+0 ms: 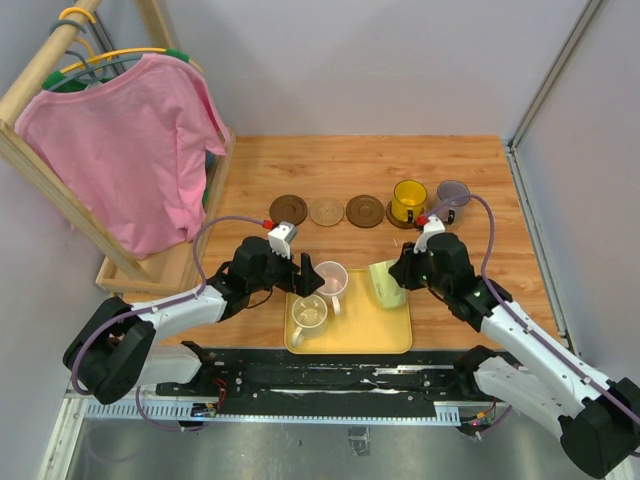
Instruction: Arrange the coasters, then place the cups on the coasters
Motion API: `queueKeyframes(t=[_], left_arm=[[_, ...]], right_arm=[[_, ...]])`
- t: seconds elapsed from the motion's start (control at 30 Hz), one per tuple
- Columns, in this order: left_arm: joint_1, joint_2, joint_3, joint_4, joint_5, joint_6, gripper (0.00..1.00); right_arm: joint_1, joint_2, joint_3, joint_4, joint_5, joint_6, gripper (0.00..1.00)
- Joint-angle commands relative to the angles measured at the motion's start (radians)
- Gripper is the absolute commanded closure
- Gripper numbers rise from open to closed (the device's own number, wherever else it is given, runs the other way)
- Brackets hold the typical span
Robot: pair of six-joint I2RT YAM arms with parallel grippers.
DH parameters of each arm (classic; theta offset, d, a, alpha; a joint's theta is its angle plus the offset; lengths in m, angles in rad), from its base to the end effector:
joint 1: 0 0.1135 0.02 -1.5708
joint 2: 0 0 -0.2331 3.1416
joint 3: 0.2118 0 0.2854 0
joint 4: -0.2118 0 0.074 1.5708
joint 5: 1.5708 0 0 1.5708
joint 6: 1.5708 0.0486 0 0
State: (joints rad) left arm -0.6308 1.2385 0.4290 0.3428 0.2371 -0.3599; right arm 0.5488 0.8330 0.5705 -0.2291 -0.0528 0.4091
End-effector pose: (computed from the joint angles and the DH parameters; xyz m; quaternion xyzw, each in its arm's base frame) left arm 0.2260 -0.1792 0.1187 0.1756 0.8294 -0.3361 0.4103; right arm 0.2173 0.1359 0.2137 -0.0734 0.8546 0.2568 0.4454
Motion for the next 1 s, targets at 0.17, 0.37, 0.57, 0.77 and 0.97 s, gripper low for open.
queueKeyframes(t=[0.17, 0.37, 0.57, 0.77, 0.97], left_arm=[[-0.010, -0.001, -0.004, 0.033, -0.015, 0.016, 0.02], [-0.009, -0.002, -0.007, 0.037, -0.019, 0.020, 0.02], [-0.010, 0.019, -0.010, 0.054, -0.017, 0.023, 0.02], [-0.009, 0.042, -0.011, 0.063, -0.010, 0.023, 0.02], [-0.010, 0.042, -0.013, 0.058, -0.021, 0.029, 0.02]], right_arm=[[0.016, 0.137, 0.149, 0.175, 0.074, -0.065, 0.99], [0.021, 0.184, 0.187, 0.216, 0.074, -0.092, 0.99], [0.060, 0.127, 0.024, 0.256, 0.097, -0.082, 0.99], [0.145, -0.074, -0.208, 0.199, 0.194, 0.028, 0.99], [0.261, -0.315, -0.313, -0.050, 0.310, 0.158, 0.99]])
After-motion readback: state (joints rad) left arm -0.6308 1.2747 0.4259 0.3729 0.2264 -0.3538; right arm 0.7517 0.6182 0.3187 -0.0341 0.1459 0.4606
